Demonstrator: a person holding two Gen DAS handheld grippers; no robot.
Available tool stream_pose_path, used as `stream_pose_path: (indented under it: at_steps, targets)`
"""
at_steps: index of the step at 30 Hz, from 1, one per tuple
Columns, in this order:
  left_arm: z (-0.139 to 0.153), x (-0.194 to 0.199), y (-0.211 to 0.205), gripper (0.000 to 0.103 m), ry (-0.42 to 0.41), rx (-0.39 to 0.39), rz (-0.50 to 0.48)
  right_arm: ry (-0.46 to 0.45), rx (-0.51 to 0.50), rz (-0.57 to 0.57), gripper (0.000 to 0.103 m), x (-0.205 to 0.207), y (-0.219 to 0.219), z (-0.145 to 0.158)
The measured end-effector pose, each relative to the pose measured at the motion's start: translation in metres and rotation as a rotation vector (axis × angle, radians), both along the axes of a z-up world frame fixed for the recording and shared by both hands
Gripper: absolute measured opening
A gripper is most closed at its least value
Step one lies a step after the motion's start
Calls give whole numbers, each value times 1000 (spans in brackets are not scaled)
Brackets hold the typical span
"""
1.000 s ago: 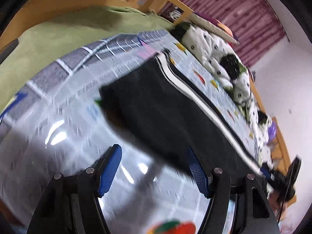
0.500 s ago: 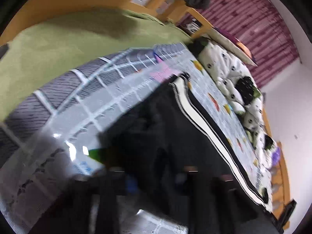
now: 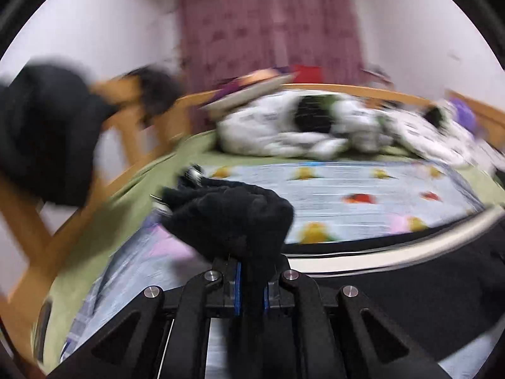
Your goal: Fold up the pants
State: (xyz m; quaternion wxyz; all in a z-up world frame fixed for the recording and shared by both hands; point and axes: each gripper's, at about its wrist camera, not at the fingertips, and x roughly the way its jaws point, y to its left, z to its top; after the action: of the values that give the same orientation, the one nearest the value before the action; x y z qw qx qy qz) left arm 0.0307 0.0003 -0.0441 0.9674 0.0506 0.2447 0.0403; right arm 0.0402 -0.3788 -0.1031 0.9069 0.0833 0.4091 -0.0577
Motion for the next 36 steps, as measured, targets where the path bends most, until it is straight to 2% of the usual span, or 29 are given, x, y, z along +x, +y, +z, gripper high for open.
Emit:
stream_pose_path:
  at_steps: [4,7,11,13,15,17,19,21,24,27,29,32,35,36]
  targets:
    - [-1,2,-92,9,27,21,-172,-18,15,-100,45,-15,-49,1]
    - [-30,-1,-171,9,80,63,-277,-36,81,-171,45,-33,-89,-1]
    - [-74,-17,-241,9,193,33,-419,-59,141,-258,45,-53,-129,-4]
    - [-99,-25,-268,9,270,41,-427,-56,183,-285,45,-59,-145,-7]
    - [-114,-31,-272,9,286,75,-402,-61,208,-298,45,-62,-153,-8]
    - [-116,-38,-266,18,291,61,-425,-65,222,-298,45,-61,-156,-8]
    - [-111,-43,-256,54,320,28,-497,-62,227,-282,45,-57,-152,-8]
    - [-101,-55,-230,69,309,-9,-527,-62,240,-242,45,-53,-144,-8]
    - [-90,-70,-188,69,283,-27,-507,-45,265,-133,46,-43,-118,-11]
    - [-82,-80,-129,71,250,-66,-402,-19,367,44,46,-31,-82,-18]
    - [-81,-78,-100,73,235,-64,-325,-9,422,157,46,-26,-54,-22]
    - [-86,-64,-62,73,265,-66,-215,31,383,242,45,-20,-17,-32]
    - [-95,-58,-34,73,316,-152,-200,134,312,275,46,-11,12,-52]
    - [-97,-58,-28,73,322,-171,-206,139,286,264,46,-10,18,-56]
